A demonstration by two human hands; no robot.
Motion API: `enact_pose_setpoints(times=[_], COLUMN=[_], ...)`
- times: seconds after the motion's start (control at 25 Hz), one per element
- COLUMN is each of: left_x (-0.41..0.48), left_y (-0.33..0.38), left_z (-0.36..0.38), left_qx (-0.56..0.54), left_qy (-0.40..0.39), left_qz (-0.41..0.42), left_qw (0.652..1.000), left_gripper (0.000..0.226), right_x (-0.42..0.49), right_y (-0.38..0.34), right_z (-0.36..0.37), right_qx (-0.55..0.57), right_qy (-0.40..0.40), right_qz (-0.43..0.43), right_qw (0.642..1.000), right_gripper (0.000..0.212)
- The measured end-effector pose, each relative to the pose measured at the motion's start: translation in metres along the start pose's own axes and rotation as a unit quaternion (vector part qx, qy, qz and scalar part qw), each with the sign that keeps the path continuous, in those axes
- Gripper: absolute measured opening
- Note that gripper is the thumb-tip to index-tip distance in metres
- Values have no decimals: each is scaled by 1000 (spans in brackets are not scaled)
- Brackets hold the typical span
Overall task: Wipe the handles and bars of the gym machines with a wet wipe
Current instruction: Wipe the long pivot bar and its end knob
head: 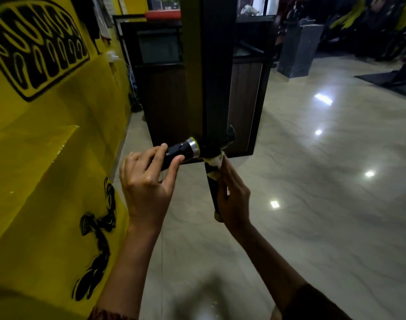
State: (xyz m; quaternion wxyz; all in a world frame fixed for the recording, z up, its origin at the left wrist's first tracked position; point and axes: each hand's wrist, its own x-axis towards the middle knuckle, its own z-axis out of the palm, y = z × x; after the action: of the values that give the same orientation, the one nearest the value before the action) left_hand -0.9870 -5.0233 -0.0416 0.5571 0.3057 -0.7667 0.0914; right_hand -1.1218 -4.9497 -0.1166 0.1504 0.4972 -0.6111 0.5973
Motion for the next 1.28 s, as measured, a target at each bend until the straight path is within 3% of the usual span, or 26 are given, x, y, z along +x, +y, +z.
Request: enact_pose_setpoints(times=[0.24,0.32,0.44,0.56,0.76,1.0,1.16,1.28], left_x=[1,0,0,0,0,0,1,-1], left_y=[1,2,3,2,-1,0,-1,-1], left_z=[-1,0,0,-1,-1,1,1,1], left_qx=[-4,-3,-1,1,11,6,2,2], left_qy=[3,3,1,-3,-8,1,2,1], left_qz=[-3,-6,-6,-3,8,7,6,2], left_qw=[1000,1000,1000,1000,1000,1000,1000,1000], left_gripper=[34,34,34,34,35,35,34,35], right_x=[-85,-100,-69,-8,-13,-85,-54,-1], right_y=[29,33,21,-3,15,38,28,7], right_z=[-16,-30,-31,-13,-5,-36,-44,-24], right_qx=[-21,-64,-100,-157,-254,-241,-139,-47], right_qy=[-40,-41,-11,-52,-108,-163,-18,43], right_qz=[43,42,-87,-239,-300,-274,-132,-49], right_qw=[998,996,991,957,913,917,981,997], right_gripper=[66,62,57,36,22,20,24,31])
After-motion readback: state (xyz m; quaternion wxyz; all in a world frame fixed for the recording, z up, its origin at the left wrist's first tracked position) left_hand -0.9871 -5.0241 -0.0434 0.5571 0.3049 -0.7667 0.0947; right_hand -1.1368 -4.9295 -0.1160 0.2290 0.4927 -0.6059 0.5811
